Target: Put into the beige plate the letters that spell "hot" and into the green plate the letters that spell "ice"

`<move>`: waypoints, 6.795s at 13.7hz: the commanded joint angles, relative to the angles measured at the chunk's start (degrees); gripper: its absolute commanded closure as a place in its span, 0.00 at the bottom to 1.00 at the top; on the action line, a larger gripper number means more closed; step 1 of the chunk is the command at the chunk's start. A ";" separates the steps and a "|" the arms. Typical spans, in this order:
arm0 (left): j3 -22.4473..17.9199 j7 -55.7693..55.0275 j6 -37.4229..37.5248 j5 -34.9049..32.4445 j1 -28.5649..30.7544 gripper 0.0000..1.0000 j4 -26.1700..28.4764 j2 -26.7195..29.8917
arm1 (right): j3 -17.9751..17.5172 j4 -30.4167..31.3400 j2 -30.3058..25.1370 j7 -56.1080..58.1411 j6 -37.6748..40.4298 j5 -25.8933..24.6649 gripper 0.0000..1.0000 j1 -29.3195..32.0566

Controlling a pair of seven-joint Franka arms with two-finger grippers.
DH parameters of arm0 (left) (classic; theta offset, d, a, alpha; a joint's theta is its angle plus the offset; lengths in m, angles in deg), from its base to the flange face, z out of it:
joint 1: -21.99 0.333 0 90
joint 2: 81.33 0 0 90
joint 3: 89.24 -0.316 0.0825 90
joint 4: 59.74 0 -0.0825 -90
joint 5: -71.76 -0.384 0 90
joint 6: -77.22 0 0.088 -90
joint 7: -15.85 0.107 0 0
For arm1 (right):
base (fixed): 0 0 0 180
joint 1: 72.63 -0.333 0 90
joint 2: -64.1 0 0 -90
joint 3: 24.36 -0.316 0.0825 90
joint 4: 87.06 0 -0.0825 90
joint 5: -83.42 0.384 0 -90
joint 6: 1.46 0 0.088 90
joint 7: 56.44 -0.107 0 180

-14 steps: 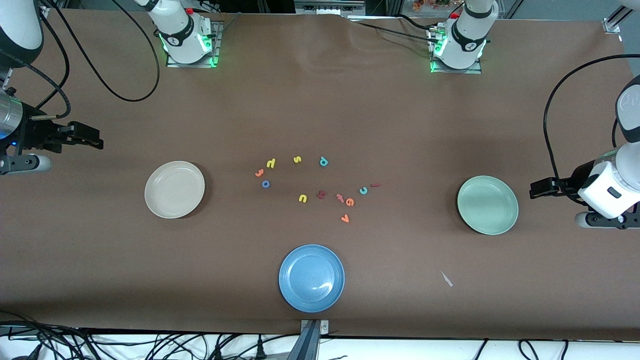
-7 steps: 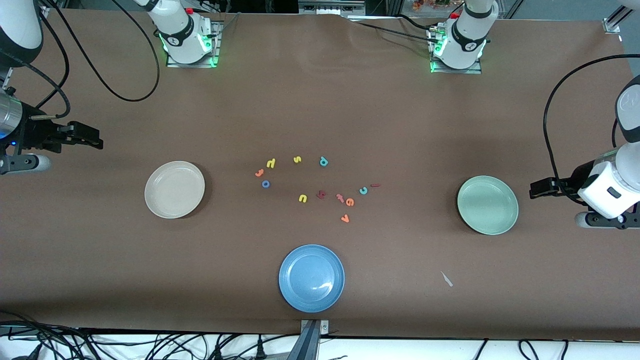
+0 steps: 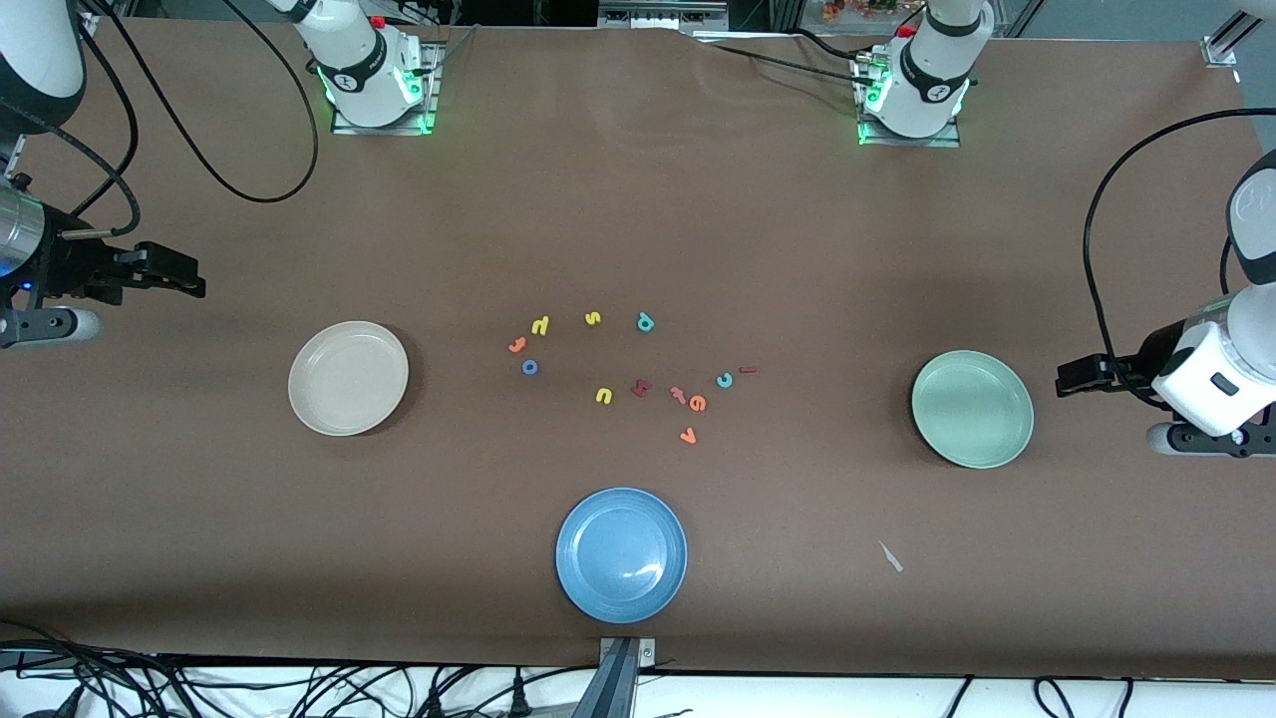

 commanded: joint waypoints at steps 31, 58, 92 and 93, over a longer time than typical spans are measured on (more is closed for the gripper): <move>-0.21 -84.69 -37.48 7.97 -26.88 0.32 25.79 -11.26 | -0.01 -0.28 3.45 0.92 -0.08 0.84 0.00 -0.77; -0.82 -84.20 -41.27 -0.21 -25.85 1.00 24.21 -12.59 | -19.24 17.12 11.88 -32.54 -36.70 -2.84 0.01 -10.09; 6.90 -54.52 -28.96 -2.32 -4.37 0.00 21.49 -10.29 | -18.73 27.58 24.72 -36.52 -58.61 -24.72 0.01 -13.25; 6.91 -57.86 -29.13 -2.32 -6.74 0.00 21.49 -10.29 | -18.73 27.58 24.82 -36.43 -58.61 -25.77 0.01 -13.17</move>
